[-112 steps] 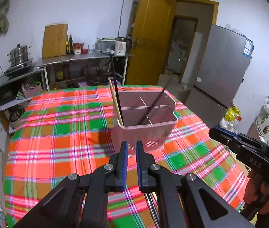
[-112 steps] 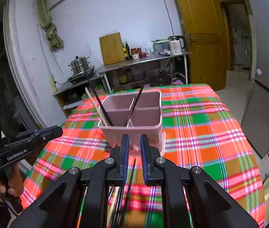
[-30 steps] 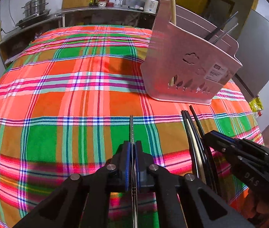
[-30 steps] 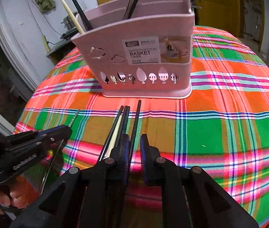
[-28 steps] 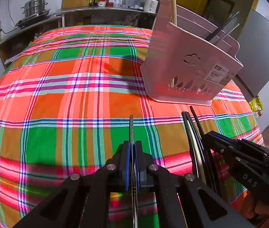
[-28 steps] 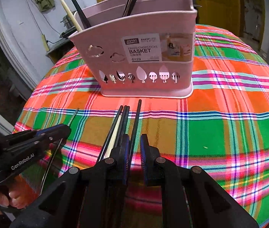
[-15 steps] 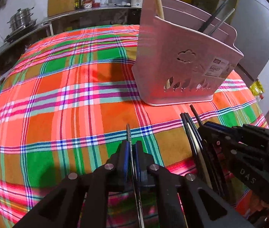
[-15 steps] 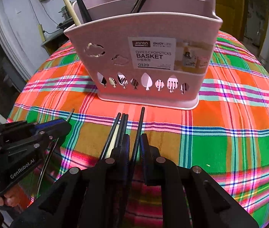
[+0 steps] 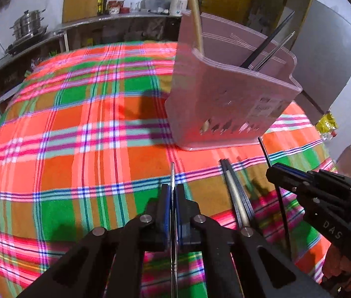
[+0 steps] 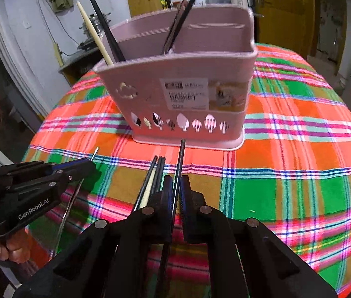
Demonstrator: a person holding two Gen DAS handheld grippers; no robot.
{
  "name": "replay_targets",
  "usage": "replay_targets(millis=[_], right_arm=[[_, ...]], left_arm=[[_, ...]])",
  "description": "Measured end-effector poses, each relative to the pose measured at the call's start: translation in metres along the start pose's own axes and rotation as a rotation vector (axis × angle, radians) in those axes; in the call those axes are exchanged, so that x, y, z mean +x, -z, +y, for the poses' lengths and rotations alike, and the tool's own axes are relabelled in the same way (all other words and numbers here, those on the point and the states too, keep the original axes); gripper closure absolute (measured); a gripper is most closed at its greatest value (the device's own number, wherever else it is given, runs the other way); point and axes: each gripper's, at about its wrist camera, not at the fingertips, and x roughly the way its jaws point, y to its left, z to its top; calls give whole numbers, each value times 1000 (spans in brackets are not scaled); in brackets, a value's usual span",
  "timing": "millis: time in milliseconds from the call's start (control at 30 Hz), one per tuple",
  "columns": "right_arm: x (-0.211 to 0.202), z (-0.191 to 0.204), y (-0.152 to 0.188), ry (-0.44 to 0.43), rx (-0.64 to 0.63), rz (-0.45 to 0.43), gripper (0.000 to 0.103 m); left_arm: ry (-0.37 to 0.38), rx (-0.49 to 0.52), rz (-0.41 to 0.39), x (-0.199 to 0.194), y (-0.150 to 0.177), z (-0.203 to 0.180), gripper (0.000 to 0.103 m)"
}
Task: Organize utensils
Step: 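Carry both held chopsticks up toward the pink basket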
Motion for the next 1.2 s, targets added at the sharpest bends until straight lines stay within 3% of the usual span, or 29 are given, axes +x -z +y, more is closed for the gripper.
replay_targets(millis=[333,867,1200], right_arm=[[-41,0,-14,-13,1,-91,97],[-105,2,-45,6,-20,-274,98],[-118,-2,-45,9,-17,-307,98]], left_arm=[[24,23,-101,-50,-22,-13,99],[35,55,-224,-97,-51,-22,99],[50,39,-211,-99,-43,-22,99]])
